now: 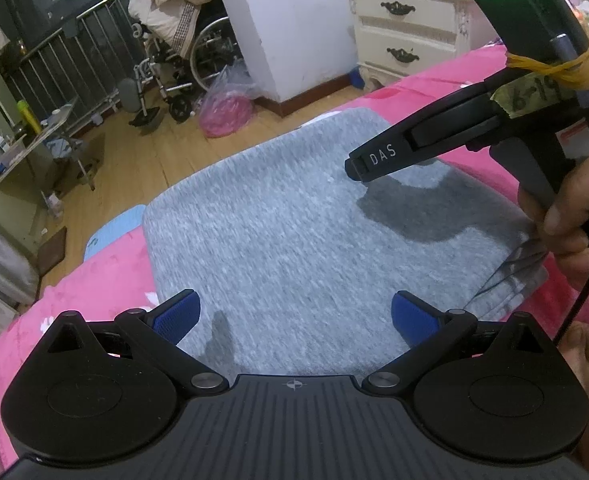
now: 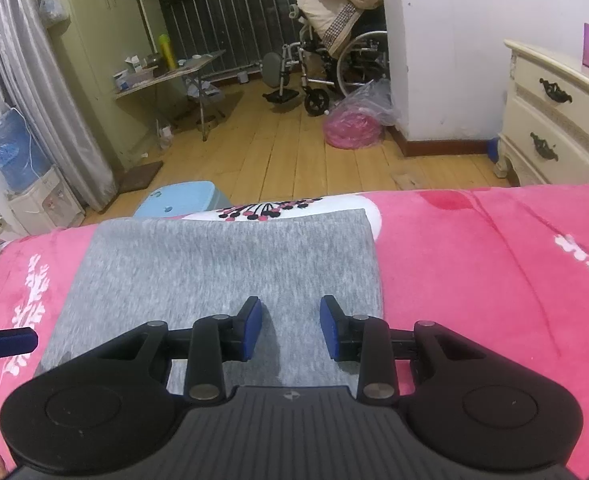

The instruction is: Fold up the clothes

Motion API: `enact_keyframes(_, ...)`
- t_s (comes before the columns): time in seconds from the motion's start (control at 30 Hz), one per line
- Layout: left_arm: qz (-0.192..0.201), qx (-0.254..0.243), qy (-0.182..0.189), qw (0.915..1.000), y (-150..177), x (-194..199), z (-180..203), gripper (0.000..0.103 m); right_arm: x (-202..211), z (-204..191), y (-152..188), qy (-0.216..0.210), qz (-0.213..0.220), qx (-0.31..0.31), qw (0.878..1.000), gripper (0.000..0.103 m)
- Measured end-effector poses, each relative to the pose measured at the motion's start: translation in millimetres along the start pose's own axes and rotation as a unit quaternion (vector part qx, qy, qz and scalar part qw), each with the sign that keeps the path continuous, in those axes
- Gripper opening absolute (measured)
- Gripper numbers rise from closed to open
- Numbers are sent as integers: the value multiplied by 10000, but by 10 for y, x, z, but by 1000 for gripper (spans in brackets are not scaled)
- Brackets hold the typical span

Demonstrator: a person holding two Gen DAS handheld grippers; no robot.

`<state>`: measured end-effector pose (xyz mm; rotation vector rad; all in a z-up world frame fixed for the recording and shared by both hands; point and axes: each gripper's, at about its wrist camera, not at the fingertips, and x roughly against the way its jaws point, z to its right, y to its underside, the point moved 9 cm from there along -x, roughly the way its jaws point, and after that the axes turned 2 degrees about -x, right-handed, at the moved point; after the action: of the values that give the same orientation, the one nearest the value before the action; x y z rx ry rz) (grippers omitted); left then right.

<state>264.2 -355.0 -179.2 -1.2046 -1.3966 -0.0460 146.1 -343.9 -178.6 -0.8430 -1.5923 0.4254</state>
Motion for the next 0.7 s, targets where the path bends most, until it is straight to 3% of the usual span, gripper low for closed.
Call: enact_keyframes(0.7, -34, 26, 2, 10000, 13, 4, 27, 103, 18, 4, 13, 38, 36, 44, 10000, 35)
